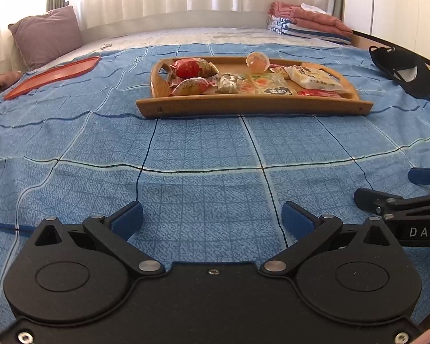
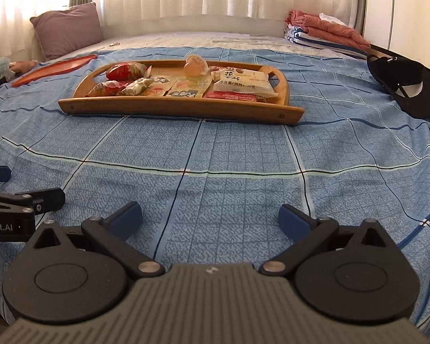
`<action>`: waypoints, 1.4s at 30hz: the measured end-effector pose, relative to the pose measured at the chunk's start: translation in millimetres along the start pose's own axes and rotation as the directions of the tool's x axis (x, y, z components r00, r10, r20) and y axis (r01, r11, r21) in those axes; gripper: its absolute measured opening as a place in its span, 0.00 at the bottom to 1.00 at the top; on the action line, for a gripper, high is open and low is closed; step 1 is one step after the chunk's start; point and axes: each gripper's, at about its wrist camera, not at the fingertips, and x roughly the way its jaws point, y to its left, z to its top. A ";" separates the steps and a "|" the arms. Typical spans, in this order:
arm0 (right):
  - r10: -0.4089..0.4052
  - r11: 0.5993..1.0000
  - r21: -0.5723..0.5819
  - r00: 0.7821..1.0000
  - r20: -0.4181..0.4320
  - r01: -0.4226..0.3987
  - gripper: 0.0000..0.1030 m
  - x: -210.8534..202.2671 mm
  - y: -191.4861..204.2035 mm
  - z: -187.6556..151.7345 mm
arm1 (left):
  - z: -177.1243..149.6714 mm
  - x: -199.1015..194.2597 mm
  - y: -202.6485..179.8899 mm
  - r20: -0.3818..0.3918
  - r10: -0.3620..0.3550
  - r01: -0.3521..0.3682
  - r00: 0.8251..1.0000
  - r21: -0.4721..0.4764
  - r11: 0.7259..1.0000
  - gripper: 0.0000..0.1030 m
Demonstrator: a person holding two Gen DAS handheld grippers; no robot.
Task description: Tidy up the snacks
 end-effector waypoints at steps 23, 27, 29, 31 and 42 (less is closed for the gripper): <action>-0.006 1.000 -0.007 1.000 -0.013 0.006 1.00 1.6 0.8 1.7 | 6.6 6.0 2.0 -0.028 -0.001 0.001 1.000 -0.015 1.000 1.00; -0.006 1.000 -0.007 1.000 -0.014 0.005 1.00 1.8 0.7 1.8 | 5.5 5.5 0.5 -0.020 0.007 -0.007 1.000 -0.017 1.000 1.00; -0.005 1.000 -0.007 1.000 -0.014 0.005 1.00 1.9 0.7 1.7 | 5.2 5.3 -0.4 -0.021 0.012 -0.012 1.000 -0.013 1.000 1.00; -0.005 1.000 -0.007 1.000 -0.014 0.005 1.00 1.9 0.7 1.7 | 5.8 5.6 0.1 -0.024 0.013 -0.013 1.000 -0.023 1.000 1.00; -0.006 1.000 -0.007 1.000 -0.013 0.006 1.00 1.9 0.6 1.7 | 5.8 6.1 -0.9 -0.026 0.015 -0.016 1.000 -0.019 1.000 1.00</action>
